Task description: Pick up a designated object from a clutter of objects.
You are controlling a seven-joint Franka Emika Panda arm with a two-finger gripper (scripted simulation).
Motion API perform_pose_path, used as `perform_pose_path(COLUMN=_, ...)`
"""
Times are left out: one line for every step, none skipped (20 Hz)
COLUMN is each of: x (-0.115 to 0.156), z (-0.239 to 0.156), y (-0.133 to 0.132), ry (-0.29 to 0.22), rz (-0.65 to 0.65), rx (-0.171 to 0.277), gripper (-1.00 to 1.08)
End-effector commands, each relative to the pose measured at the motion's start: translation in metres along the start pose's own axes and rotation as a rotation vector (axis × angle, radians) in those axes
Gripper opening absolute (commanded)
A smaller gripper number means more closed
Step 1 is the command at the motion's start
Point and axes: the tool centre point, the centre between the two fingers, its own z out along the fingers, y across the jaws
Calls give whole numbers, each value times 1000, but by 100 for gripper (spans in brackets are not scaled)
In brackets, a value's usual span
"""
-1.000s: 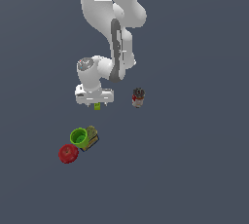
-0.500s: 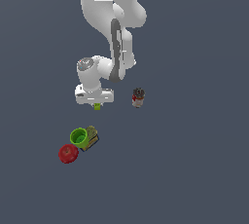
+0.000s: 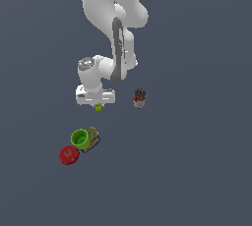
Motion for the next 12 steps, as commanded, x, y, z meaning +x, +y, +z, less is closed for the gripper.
perform_pose_path(x=4, z=-6, y=-1, ry=1, rz=0, rx=0, gripper=-100)
perform_pose_path(x=5, z=-9, y=-1, ry=1, rz=0, rx=0, gripper=-100)
perform_pose_path(x=8, z=-12, y=-2, ry=1, rz=0, rx=0, gripper=-100)
perform_pose_path(x=10, z=-16, y=-3, ry=1, rz=0, rx=0, gripper=-100)
perform_pose_path(x=12, z=-21, y=-3, ry=1, rz=0, rx=0, gripper=-100)
perform_pose_path(x=15, z=-25, y=-4, ry=1, rz=0, rx=0, gripper=-100)
perform_pose_path(x=18, z=-31, y=-5, ry=1, rz=0, rx=0, gripper=-100)
perform_pose_path(x=22, z=-36, y=-6, ry=0, rz=0, rx=0, gripper=-100)
perform_pose_path(x=25, z=-42, y=-7, ry=0, rz=0, rx=0, gripper=-100)
perform_pose_path(x=29, z=-49, y=-8, ry=0, rz=0, rx=0, gripper=-100)
perform_pose_path(x=33, z=-55, y=-9, ry=0, rz=0, rx=-1, gripper=-100)
perform_pose_path(x=37, z=-63, y=-10, ry=0, rz=0, rx=-1, gripper=-100)
